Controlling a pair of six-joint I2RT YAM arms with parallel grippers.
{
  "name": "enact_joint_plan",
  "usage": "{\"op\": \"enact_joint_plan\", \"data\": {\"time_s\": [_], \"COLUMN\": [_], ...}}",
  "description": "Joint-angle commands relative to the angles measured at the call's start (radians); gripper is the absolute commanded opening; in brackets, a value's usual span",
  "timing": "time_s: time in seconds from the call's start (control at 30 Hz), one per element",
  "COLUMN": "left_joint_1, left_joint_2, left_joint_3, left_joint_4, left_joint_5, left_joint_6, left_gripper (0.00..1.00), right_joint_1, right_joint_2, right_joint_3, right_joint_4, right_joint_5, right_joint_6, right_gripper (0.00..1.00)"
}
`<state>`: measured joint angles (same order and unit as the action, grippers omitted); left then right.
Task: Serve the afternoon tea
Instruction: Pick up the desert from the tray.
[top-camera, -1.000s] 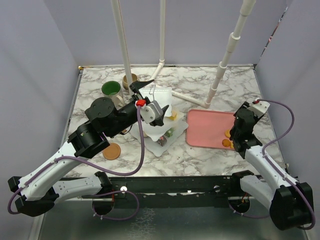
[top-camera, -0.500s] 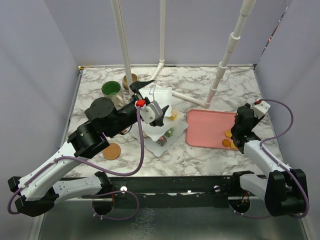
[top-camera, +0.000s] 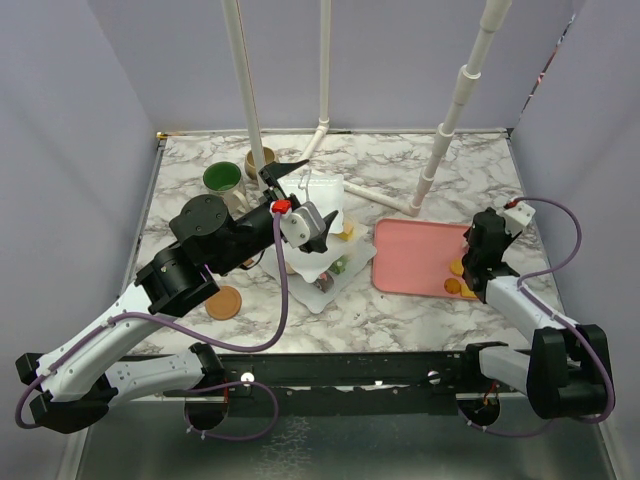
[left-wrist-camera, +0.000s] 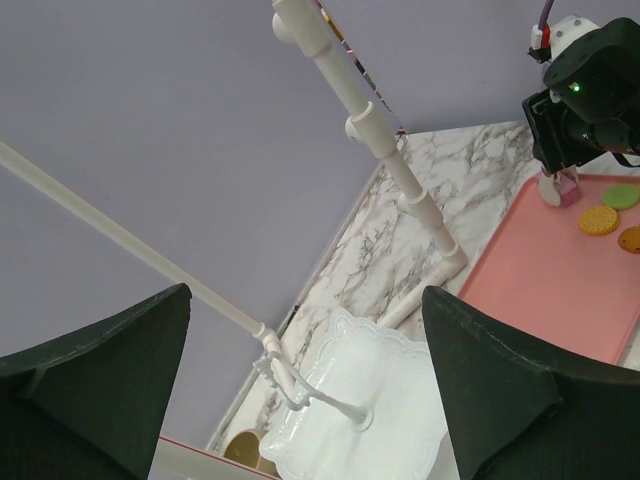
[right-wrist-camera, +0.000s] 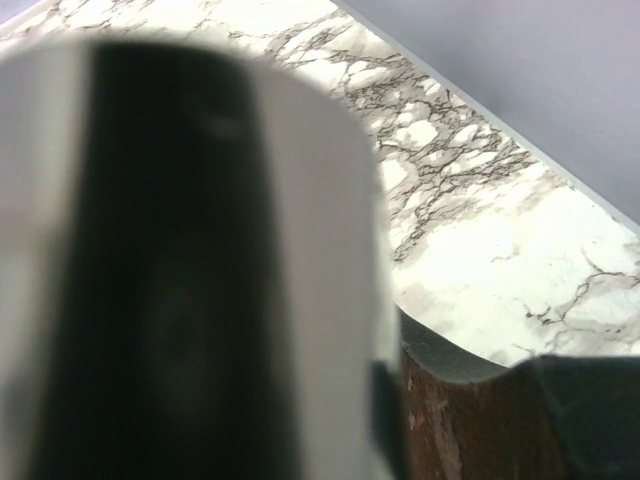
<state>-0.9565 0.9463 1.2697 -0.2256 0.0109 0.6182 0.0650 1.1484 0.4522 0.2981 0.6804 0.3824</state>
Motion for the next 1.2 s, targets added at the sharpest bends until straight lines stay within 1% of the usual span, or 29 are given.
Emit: {"op": "enact_joint_plan", "data": {"time_s": [0.0,0.1,0.23,0.33,0.4,0.43,0.5,0.57,0.63,0.73,0.83,0.9,0.97,1.03,1.17], "left_joint_1": [0.005,0.005,0.005,0.005,0.005,0.005,0.011,0.024,0.038,0.072,0.133,0.168,0.195,0.215,0.224], "left_joint_2": [-0.008,-0.010,-0.016,-0.013,0.007,0.024,0.078,0.121,0.137,0.163,0.203,0.226,0.247,0.265,0.276], "left_joint_3": [0.018,0.016,0.006,0.002,0.010,0.022,0.099,0.161,0.188,0.231,0.288,0.315,0.336,0.348,0.337], "left_joint_4": [0.012,0.012,0.012,0.012,0.014,0.019,-0.010,-0.051,-0.065,-0.097,-0.164,-0.203,-0.237,-0.255,-0.255], "left_joint_5": [0.015,0.014,0.011,-0.002,-0.076,-0.136,-0.233,-0.257,-0.247,-0.238,-0.173,-0.127,-0.105,-0.091,-0.090], "left_joint_6": [0.000,0.002,0.003,0.001,-0.033,-0.078,-0.153,-0.198,-0.227,-0.292,-0.352,-0.376,-0.395,-0.399,-0.371], "left_gripper": [0.99,0.99,0.99,0.99,0.99,0.99,0.99,0.99,0.99,0.99,0.99,0.97,0.94,0.93,0.92], "right_joint_1": [-0.007,-0.007,-0.007,-0.007,-0.005,-0.005,0.001,0.014,0.031,0.045,0.070,0.087,0.111,0.147,0.220], "right_joint_2": [0.006,0.008,0.001,-0.026,-0.053,-0.068,-0.101,-0.135,-0.167,-0.209,-0.243,-0.272,-0.302,-0.333,-0.364], "right_joint_3": [0.018,0.021,0.024,0.035,0.049,0.058,0.075,0.086,0.094,0.105,0.135,0.153,0.168,0.182,0.203], "right_joint_4": [0.023,0.012,-0.001,-0.011,-0.018,-0.024,-0.047,-0.070,-0.093,-0.107,-0.130,-0.140,-0.154,-0.163,-0.156], "right_joint_5": [-0.043,-0.035,-0.027,-0.060,-0.117,-0.146,-0.203,-0.257,-0.325,-0.502,-0.664,-0.812,-0.919,-0.989,-1.056], "right_joint_6": [0.027,0.025,0.022,0.003,-0.027,-0.033,-0.036,-0.041,-0.053,-0.081,-0.123,-0.154,-0.178,-0.198,-0.206], "right_gripper": [0.47,0.40,0.25,0.18,0.15,0.14,0.12,0.12,0.11,0.10,0.10,0.10,0.10,0.09,0.10]}}
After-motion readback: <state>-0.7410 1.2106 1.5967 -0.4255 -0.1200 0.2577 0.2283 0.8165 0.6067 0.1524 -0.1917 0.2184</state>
